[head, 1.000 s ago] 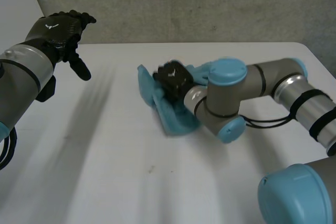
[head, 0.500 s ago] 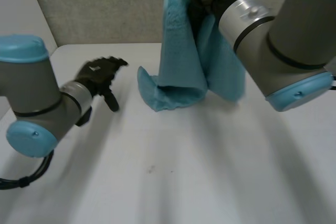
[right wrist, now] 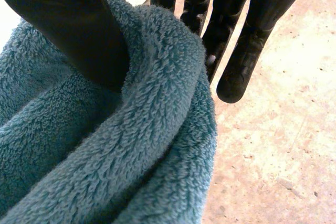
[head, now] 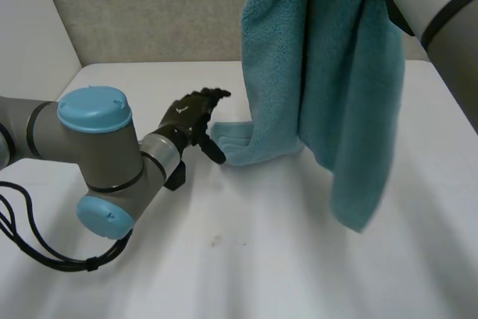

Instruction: Fold the laundry

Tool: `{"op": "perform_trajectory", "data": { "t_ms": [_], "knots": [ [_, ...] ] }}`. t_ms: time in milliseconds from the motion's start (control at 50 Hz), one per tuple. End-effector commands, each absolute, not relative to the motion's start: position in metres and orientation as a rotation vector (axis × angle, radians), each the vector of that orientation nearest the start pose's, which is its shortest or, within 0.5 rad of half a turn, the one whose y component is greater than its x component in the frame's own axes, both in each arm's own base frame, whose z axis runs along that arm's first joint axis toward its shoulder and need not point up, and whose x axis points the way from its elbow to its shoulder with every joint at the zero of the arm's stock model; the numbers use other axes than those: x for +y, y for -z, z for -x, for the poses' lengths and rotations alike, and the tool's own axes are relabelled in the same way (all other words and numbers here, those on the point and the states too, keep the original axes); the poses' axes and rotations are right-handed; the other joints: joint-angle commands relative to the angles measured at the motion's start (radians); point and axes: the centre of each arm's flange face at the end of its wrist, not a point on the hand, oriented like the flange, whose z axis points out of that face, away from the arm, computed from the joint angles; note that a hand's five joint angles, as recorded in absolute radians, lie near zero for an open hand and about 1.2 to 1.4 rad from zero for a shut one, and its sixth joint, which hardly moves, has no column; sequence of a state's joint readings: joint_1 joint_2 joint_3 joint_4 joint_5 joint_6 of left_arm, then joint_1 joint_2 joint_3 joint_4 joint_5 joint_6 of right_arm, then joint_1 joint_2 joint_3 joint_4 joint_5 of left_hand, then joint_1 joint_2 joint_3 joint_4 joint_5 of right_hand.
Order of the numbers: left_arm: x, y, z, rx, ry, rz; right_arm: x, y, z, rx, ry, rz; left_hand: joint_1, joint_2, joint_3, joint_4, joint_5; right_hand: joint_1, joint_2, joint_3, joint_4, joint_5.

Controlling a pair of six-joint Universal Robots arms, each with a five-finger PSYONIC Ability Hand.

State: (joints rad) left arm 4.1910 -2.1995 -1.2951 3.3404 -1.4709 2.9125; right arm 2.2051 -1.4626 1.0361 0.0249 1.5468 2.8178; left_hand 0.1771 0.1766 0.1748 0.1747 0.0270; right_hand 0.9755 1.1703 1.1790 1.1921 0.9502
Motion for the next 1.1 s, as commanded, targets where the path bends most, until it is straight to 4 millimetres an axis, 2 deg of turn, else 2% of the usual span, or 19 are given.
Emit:
{"op": "perform_trajectory", "data": {
  "t_ms": [20,160,260,280,300,320,360,380,420,540,620,680,760,860,920,940,960,1000,1100],
  "knots": [
    [-0.303,-0.183,0.326,-1.99,-1.7,0.309,-0.187,-0.426,-0.302,1.455,2.346,0.796,0.039,0.04,0.042,0.042,0.015,0.421,0.226,0.217,0.204,0.272],
    [-0.288,-0.178,0.342,-1.91,-1.536,0.474,-0.177,-0.426,-0.3,1.408,2.319,0.841,0.075,0.075,0.077,0.077,0.05,0.421,0.226,0.217,0.204,0.272],
    [-0.24,-0.16,0.376,-1.791,-1.225,0.718,-0.176,-0.426,-0.3,1.403,2.32,0.844,0.101,0.101,0.103,0.103,0.076,0.421,0.226,0.217,0.204,0.272],
    [-0.24,-0.16,0.376,-1.791,-1.224,0.718,-0.177,-0.426,-0.3,1.406,2.326,0.84,0.101,0.102,0.103,0.103,0.077,0.421,0.226,0.217,0.204,0.272],
    [-0.239,-0.157,0.377,-1.803,-1.217,0.717,-0.177,-0.426,-0.3,1.406,2.326,0.84,0.267,0.267,0.269,0.269,0.242,0.421,0.226,0.217,0.204,0.272],
    [-0.239,-0.157,0.377,-1.803,-1.217,0.717,-0.18,-0.427,-0.299,1.41,2.333,0.835,0.268,0.269,0.271,0.271,0.244,0.421,0.226,0.217,0.204,0.272],
    [-0.244,-0.155,0.374,-1.856,-1.268,0.67,-0.18,-0.427,-0.299,1.41,2.335,0.834,0.82,0.821,0.822,0.823,0.796,0.421,0.226,0.217,0.204,0.272],
    [-0.244,-0.155,0.374,-1.856,-1.268,0.67,-0.181,-0.426,-0.299,1.413,2.333,0.835,0.823,0.824,0.825,0.826,0.799,0.421,0.226,0.217,0.204,0.272],
    [-0.253,-0.155,0.368,-1.913,-1.358,0.6,-0.182,-0.424,-0.299,1.424,2.33,0.833,1.218,1.218,1.22,1.22,1.193,0.421,0.226,0.217,0.204,0.272],
    [-0.271,-0.17,0.352,-1.97,-1.513,0.47,-0.204,-0.414,-0.287,1.509,2.358,0.813,1.219,1.22,1.221,1.222,1.195,0.421,0.226,0.217,0.204,0.272],
    [-0.294,-0.2,0.316,-1.993,-1.729,0.274,-0.22,-0.403,-0.279,1.587,2.36,0.803,1.219,1.22,1.221,1.222,1.195,0.421,0.226,0.217,0.204,0.272],
    [-0.291,-0.217,0.296,-1.994,-1.815,0.191,-0.232,-0.388,-0.276,1.661,2.333,0.814,1.219,1.22,1.221,1.222,1.195,0.421,0.226,0.217,0.204,0.272],
    [-0.275,-0.223,0.285,-2.005,-1.822,0.185,-0.237,-0.366,-0.276,1.752,2.282,0.875,1.219,1.22,1.221,1.222,1.195,0.421,0.226,0.217,0.204,0.272],
    [-0.224,-0.221,0.271,-2.049,-1.773,0.25,-0.231,-0.339,-0.272,1.887,2.188,1.018,1.219,1.22,1.221,1.222,1.195,0.421,0.226,0.217,0.204,0.272],
    [-0.21,-0.221,0.269,-2.051,-1.768,0.291,-0.223,-0.316,-0.268,2.001,2.073,1.155,1.219,1.22,1.221,1.222,1.195,0.421,0.226,0.217,0.204,0.272],
    [-0.198,-0.219,0.267,-2.063,-1.77,0.34,-0.218,-0.301,-0.266,2.065,1.992,1.24,1.219,1.22,1.221,1.222,1.195,0.421,0.226,0.217,0.204,0.272],
    [-0.189,-0.213,0.265,-2.086,-1.771,0.398,-0.218,-0.301,-0.266,2.065,1.991,1.241,1.219,1.22,1.221,1.222,1.195,0.421,0.226,0.217,0.204,0.272],
    [-0.183,-0.207,0.263,-2.115,-1.771,0.458,-0.204,-0.275,-0.259,2.165,1.822,1.421,1.219,1.22,1.221,1.222,1.195,0.421,0.226,0.217,0.204,0.272],
    [-0.163,-0.188,0.265,-2.174,-1.748,0.669,-0.188,-0.241,-0.248,2.254,1.585,1.666,1.219,1.22,1.221,1.222,1.195,0.421,0.226,0.217,0.204,0.272]
  ]
}}
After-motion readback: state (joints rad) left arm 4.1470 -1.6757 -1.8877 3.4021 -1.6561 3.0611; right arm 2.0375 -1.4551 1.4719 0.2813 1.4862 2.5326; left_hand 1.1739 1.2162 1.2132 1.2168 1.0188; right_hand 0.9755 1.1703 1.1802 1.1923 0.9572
